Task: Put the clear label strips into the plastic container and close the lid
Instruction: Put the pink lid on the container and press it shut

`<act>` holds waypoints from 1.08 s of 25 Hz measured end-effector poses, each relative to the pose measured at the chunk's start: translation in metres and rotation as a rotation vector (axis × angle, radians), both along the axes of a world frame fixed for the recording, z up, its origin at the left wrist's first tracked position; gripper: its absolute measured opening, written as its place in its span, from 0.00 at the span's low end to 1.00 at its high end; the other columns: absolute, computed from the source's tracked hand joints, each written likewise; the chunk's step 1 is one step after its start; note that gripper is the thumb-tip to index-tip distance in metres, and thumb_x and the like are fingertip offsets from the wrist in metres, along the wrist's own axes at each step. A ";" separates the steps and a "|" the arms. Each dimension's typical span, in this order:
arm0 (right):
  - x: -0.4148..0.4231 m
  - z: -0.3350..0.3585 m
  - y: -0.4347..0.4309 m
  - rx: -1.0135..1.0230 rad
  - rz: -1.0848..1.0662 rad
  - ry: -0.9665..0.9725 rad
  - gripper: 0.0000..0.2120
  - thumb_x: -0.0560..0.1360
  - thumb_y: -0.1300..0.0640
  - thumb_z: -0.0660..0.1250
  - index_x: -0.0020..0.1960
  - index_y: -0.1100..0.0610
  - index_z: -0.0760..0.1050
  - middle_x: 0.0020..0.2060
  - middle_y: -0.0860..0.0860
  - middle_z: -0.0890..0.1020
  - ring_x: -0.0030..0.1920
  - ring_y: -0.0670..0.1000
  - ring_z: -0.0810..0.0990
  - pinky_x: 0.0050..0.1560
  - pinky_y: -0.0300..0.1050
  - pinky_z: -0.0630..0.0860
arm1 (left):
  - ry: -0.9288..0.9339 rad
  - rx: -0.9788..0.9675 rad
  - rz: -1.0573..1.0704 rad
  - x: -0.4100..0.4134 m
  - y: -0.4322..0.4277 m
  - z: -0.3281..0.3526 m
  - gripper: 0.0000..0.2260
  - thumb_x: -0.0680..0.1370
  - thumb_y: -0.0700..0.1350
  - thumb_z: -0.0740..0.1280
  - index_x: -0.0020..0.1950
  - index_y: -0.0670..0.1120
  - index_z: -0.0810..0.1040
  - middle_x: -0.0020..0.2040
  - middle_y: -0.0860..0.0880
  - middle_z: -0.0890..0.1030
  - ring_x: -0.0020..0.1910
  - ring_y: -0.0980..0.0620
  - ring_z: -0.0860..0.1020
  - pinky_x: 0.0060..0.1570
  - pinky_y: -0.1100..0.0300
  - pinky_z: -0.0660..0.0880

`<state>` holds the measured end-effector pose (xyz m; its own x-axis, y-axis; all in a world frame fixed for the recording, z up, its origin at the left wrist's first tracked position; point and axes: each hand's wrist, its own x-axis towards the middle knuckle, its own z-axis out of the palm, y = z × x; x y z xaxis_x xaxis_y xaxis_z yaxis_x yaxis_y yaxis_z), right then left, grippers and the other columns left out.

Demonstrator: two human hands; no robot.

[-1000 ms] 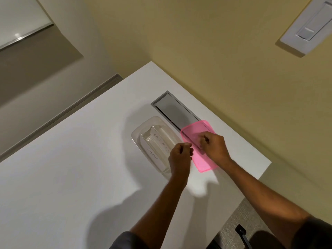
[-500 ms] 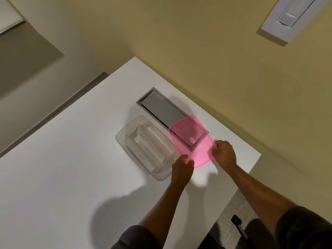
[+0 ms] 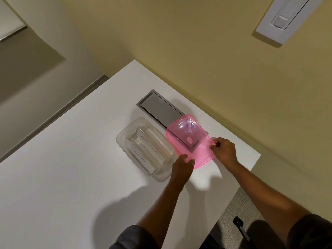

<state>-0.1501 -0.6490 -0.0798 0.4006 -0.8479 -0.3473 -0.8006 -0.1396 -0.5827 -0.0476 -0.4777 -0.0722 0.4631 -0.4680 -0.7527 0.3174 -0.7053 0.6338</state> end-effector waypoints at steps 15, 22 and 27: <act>0.025 0.082 0.088 -0.584 0.470 -0.282 0.06 0.77 0.54 0.77 0.53 0.51 0.85 0.47 0.46 0.84 0.44 0.49 0.83 0.39 0.39 0.79 | 0.037 -0.263 0.482 0.031 -0.015 0.093 0.10 0.85 0.45 0.69 0.61 0.40 0.82 0.56 0.37 0.86 0.59 0.37 0.87 0.60 0.41 0.86; 0.034 0.075 0.073 -0.422 0.367 -0.320 0.11 0.82 0.46 0.70 0.59 0.51 0.83 0.53 0.47 0.85 0.51 0.46 0.82 0.49 0.39 0.78 | 0.121 -0.369 0.606 0.051 0.027 0.097 0.16 0.82 0.34 0.72 0.68 0.45 0.78 0.57 0.40 0.88 0.56 0.38 0.89 0.52 0.49 0.89; 0.058 0.062 0.051 0.038 0.064 -0.214 0.12 0.82 0.46 0.68 0.53 0.53 0.86 0.43 0.46 0.89 0.48 0.55 0.88 0.43 0.33 0.77 | 0.116 -0.391 0.661 0.065 0.051 0.088 0.19 0.82 0.26 0.64 0.68 0.44 0.76 0.55 0.37 0.88 0.46 0.43 0.87 0.54 0.47 0.87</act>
